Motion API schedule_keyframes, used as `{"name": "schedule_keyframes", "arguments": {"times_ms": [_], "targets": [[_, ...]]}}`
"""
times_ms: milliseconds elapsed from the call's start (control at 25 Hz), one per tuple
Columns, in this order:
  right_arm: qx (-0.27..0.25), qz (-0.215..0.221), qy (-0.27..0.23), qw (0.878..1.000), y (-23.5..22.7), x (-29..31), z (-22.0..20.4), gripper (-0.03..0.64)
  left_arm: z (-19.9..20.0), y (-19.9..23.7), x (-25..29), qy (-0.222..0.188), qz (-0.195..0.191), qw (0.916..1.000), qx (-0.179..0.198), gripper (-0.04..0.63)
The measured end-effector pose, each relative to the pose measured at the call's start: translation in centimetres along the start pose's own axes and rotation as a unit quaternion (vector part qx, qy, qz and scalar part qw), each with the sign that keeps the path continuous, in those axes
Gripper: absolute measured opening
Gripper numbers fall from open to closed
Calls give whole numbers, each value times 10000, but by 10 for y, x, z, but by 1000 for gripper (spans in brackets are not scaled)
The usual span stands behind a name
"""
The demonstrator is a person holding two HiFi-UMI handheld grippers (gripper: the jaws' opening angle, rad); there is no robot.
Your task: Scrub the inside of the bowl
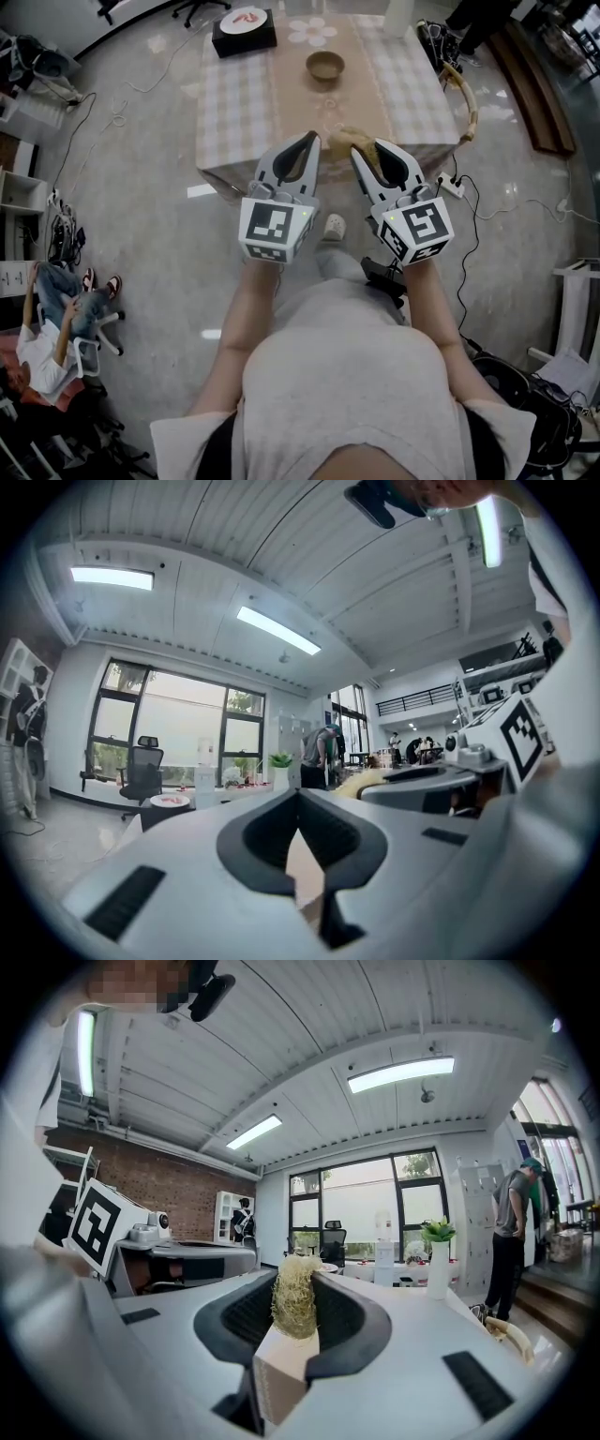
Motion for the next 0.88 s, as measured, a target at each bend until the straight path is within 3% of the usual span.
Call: {"name": "schedule_keyframes", "arguments": {"times_ms": [320,520,880], "targets": [[24,167,69,9998,-61,60,19,103,-11,31,78,133,97,9998,-89,11],[-58,331,195,9992,-92,98,22,103,-30,53,122,418,239,9988,33,11],[27,347,314,9989,-136,136,26,103,-45,69,167,582,-24,9981,197,11]]}}
Point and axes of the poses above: the fingertips, and each gripper's own axes: x forward along the fingers, y to its left, z out of its top, the point moved 2 cm from there along -x, backward along the fingers, and after that the axes turned 14 degrees about x, right-handed, at the moved point
